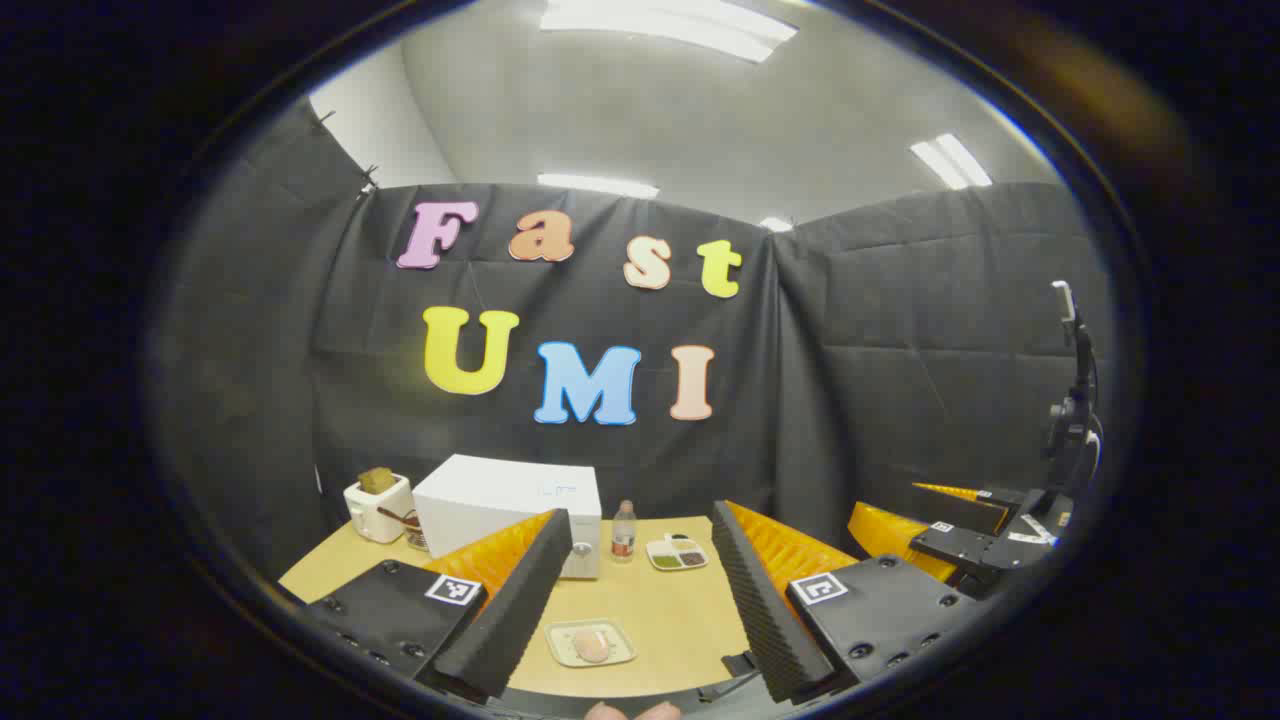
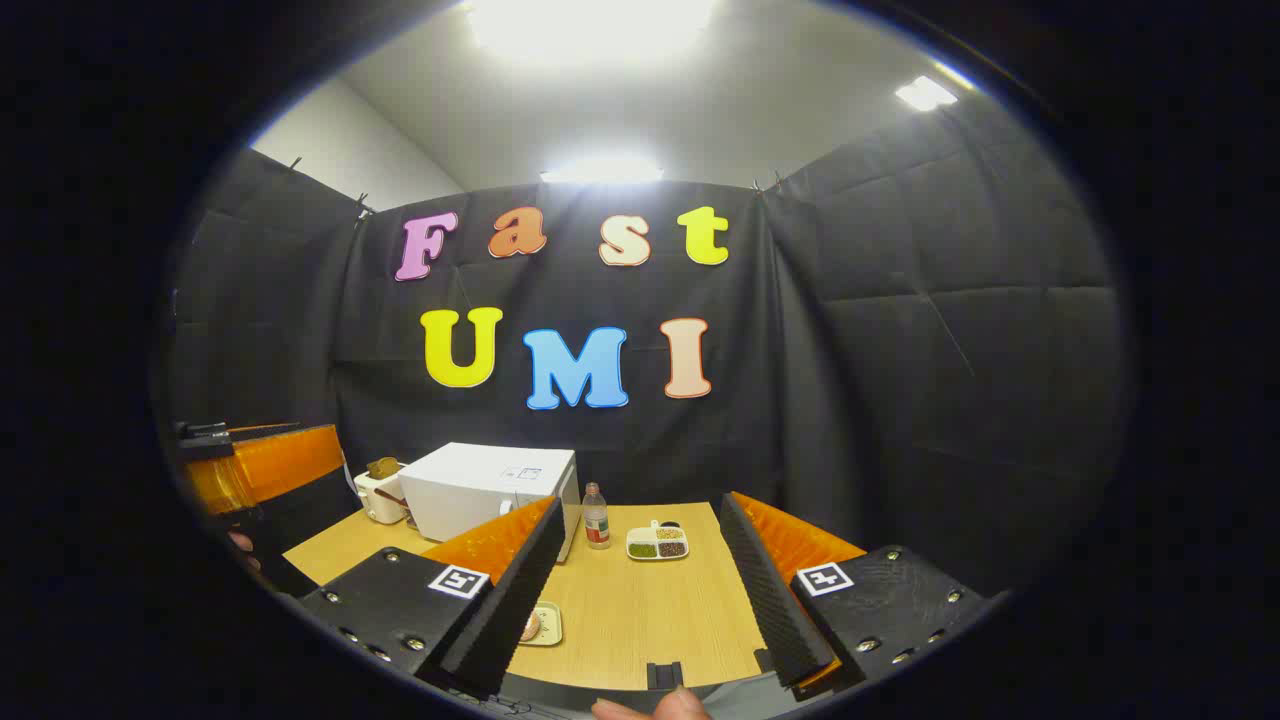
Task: Open the microwave oven with the left hand, put the food in, and close the microwave oven.
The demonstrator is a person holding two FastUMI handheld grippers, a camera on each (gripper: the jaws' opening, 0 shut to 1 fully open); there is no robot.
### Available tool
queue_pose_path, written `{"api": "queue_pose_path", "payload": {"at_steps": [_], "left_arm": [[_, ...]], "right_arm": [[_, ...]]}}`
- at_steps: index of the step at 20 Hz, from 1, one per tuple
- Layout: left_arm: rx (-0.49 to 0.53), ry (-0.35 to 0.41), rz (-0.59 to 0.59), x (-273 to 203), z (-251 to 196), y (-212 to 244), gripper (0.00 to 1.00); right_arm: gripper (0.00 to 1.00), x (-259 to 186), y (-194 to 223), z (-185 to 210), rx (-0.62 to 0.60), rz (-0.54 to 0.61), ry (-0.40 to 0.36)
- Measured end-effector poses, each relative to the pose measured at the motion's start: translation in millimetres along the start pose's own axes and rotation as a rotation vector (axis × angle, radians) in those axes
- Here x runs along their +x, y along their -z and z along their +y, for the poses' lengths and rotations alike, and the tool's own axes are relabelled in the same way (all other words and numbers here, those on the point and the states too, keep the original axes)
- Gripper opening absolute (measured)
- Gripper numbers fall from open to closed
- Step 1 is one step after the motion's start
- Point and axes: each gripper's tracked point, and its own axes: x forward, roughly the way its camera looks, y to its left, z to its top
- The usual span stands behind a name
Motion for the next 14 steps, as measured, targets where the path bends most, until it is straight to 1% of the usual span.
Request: {"api": "queue_pose_path", "payload": {"at_steps": [5, 7, 8, 10, 12, 14], "left_arm": [[-0.019, -0.009, -0.024, 6.4, 22.6, -4.8, 0.94], [-0.032, -0.013, -0.026, 7.5, 30.6, -5.6, 0.94], [-0.037, -0.015, -0.027, 9.0, 35.6, -7.4, 0.94], [-0.045, -0.015, -0.024, 12.4, 39.4, -7.0, 0.94], [-0.047, -0.011, -0.024, 16.9, 40.2, -8.1, 0.94], [-0.041, -0.006, -0.028, 18.1, 38.3, -11.5, 0.94]], "right_arm": [[0.96, 13.1, -12.8, 17.3, -0.043, -0.02, -0.003], [0.96, 17.2, -19.5, 10.7, -0.087, -0.018, 0.058], [0.96, 18.0, -24.2, 6.1, -0.123, -0.013, 0.099], [0.96, 16.3, -40.0, 4.5, -0.197, -0.03, 0.155], [0.96, 13.2, -59.1, 5.2, -0.252, -0.079, 0.197], [0.95, 11.6, -62.7, 6.7, -0.286, -0.102, 0.225]]}}
